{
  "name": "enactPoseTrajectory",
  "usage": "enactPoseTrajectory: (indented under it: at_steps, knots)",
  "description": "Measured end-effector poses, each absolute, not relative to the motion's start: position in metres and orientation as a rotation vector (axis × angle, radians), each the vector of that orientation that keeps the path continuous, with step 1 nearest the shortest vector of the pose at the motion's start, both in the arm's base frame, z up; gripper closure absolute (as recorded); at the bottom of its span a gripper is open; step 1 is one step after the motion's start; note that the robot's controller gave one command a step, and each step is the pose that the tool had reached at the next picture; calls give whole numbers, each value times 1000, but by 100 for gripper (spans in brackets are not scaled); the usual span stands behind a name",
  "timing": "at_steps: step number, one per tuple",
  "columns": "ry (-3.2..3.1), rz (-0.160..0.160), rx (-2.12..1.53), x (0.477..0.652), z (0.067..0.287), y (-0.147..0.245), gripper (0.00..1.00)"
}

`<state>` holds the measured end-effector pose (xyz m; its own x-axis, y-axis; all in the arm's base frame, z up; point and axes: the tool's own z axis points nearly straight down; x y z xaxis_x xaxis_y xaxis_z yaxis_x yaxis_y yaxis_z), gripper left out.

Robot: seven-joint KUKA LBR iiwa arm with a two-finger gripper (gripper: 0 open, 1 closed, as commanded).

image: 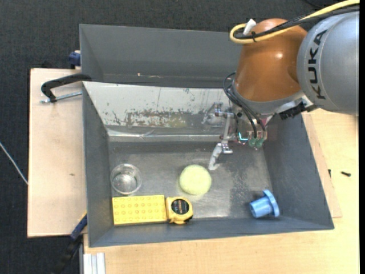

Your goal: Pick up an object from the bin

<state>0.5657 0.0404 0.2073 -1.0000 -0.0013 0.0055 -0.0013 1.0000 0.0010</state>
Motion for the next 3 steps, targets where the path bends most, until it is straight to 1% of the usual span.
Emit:
enactPoseTrajectory:
  at_steps: [1,2,3]
  knots:
    - [-3145,-3,0,567,212,40,0]
    - [-3148,-4,-85,564,161,19,0]
    - [-3137,1,48,547,135,27,0]
